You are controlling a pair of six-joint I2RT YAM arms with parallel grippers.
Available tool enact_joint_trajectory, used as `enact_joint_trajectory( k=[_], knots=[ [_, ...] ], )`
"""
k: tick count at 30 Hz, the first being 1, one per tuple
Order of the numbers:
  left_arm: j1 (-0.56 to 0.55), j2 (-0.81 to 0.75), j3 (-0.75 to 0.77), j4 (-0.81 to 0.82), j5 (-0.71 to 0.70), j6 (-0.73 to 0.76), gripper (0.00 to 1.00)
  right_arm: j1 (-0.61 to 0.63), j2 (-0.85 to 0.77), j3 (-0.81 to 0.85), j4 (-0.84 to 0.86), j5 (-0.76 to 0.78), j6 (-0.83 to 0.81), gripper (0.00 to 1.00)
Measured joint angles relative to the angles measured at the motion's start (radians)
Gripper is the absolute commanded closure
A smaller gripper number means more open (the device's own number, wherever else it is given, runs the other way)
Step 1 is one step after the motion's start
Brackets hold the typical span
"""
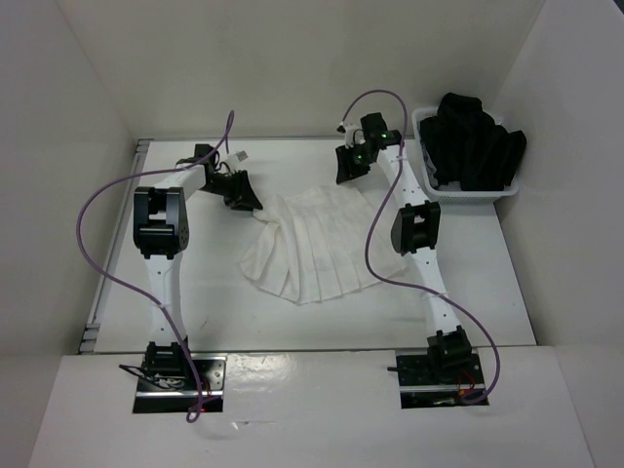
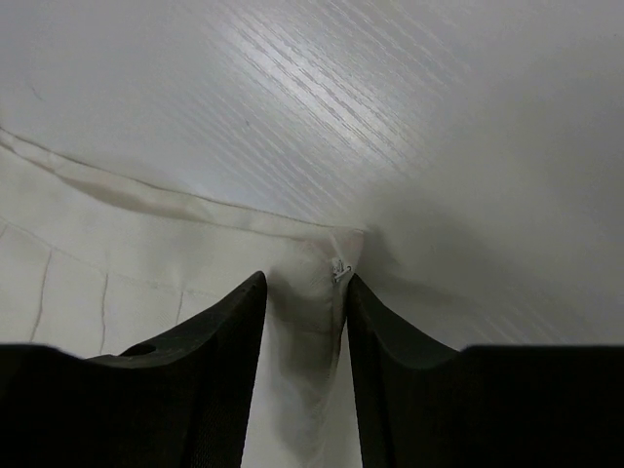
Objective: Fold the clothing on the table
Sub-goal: Flatten the skirt out
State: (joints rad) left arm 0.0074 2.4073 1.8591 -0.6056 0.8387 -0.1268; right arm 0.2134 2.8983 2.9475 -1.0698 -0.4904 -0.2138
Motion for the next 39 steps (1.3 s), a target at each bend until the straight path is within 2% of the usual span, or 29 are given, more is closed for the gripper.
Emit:
enact_joint_trajectory(
  k=[4,5,7,8,10,17,21,25,32,39],
  knots=[
    [-0.001,0.000,0.000,0.000,-0.003,0.001,0.65,0.000,0.007,0.011,-0.002,0.001,-0.010,0.74],
    [-0.002,0.000,0.000,0.000,-0.006,0.002,0.65,0.001,0.007,0.011,-0.004,0.001,-0.010,0.81],
    [-0.002,0.000,0.000,-0.001,-0.010,0.002,0.76,0.002,0.007,0.012,-0.009,0.001,-0.015,0.91],
    [-0.003,0.000,0.000,-0.001,-0.018,0.008,0.82,0.003,0.007,0.014,-0.011,0.002,-0.015,1.00],
    [-0.005,0.002,0.000,-0.005,-0.029,0.018,0.99,0.006,0.007,0.018,-0.016,0.005,-0.016,1.00],
    [-0.018,0.010,0.064,-0.069,-0.080,0.048,1.00,0.035,0.001,0.019,-0.021,0.021,-0.013,1.00],
    [-0.034,0.006,0.160,-0.110,-0.149,0.076,1.00,0.070,-0.072,-0.026,-0.024,0.063,-0.010,1.00],
    [-0.052,-0.053,0.258,-0.137,-0.198,0.111,1.00,0.119,-0.261,-0.114,-0.022,0.122,-0.007,1.00],
    [-0.078,-0.240,0.378,-0.199,-0.233,0.206,1.00,0.164,-0.695,-0.330,0.048,0.241,-0.012,1.00],
    [-0.074,-0.456,0.312,-0.212,-0.241,0.264,1.00,0.153,-0.982,-0.630,0.111,0.339,-0.039,1.00]
  ],
)
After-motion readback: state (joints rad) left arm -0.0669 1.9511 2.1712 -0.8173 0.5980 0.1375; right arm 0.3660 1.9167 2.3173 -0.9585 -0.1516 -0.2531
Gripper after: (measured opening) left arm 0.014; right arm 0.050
